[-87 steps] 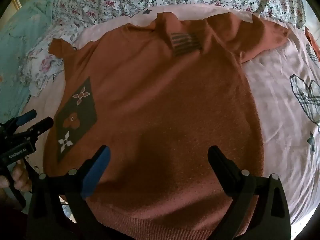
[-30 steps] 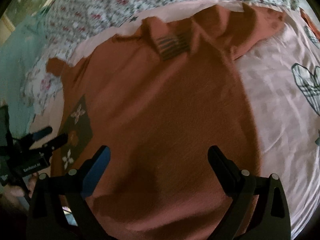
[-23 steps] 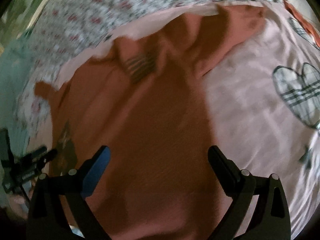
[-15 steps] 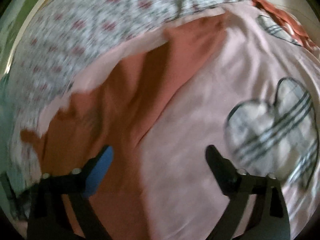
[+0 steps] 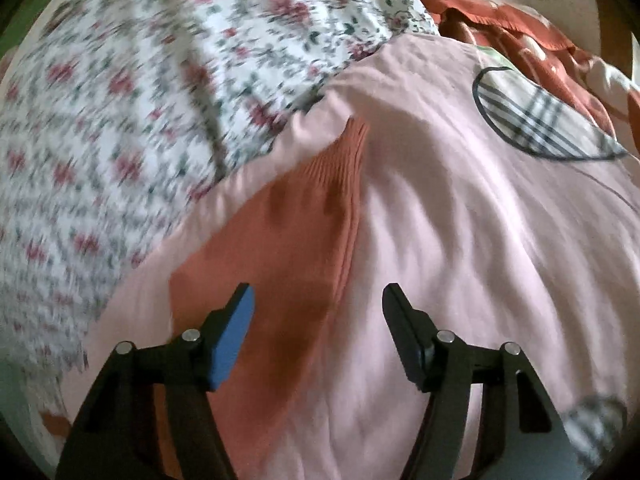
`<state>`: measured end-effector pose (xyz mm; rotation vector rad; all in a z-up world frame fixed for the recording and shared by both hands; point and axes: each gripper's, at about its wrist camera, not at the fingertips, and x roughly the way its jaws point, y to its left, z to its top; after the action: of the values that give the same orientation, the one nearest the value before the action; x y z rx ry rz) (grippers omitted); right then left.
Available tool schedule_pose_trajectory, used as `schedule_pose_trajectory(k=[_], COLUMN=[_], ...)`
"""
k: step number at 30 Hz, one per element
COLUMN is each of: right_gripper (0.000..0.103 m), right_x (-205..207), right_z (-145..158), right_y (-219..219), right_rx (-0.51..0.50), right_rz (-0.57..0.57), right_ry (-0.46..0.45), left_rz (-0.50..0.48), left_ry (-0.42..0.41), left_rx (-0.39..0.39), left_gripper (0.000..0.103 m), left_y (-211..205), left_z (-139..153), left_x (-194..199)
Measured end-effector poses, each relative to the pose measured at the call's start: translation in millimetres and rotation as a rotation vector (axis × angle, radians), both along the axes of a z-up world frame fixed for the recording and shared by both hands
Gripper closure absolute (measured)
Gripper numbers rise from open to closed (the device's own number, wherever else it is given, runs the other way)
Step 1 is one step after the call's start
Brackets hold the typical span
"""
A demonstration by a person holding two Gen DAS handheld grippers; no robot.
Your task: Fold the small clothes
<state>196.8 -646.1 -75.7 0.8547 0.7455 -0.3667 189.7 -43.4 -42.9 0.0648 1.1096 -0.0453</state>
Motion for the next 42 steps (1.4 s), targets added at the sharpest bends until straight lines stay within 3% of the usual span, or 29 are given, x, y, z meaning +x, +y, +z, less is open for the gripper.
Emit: schedule_pose_trajectory(k=[5,7,10,13,18,24,33,40,42], right_gripper=[0.039,0.066,0.096,0.097,0.097,0.097,0.097,0.097,0.092], right_x=[17,29,31,23,3,-21,-12,2,5], right_z=[-12,-18,-14,6,53,75,42,33,27], right_y=[-24,-27,-21,-2,70,191,379,474,491], right_rx=[0.021,0.015,-0.009,-0.038,-0.053,0.107,0.365,0.451,0.47], right_rz=[-0.045,-0.021,0.015,0.071,0.261,0.482,0.733,0.895,0.929], right_ry=[-0.033,0.006,0.018,-0.026,-0.115,-0.214,-0.18,-0.154,-0.108], left_rz=[0.016,0.013,0.003,-0.003,-0.008,-0.003,0.031,0.087,0.099], left_ry=[0.041,0.048,0.045,0.036,0.018,-0.009,-0.022,-0.004,0.007], left_rx=[-0.004,-0.007,-0.021,-0.033,-0.065,-0.09,-0.129,-0.19,-0.229], left_gripper=[0.015,0.015,0.015,0.015,0.015,0.015,0.015,0.015,0.015], left_y=[-6,-10,-15,-16,-11,7,55,92,100], left_z=[-13,-16,-15,-13,-6,4,14,10,8], left_x=[7,8,10,8,1,-11,-40,-51,-50])
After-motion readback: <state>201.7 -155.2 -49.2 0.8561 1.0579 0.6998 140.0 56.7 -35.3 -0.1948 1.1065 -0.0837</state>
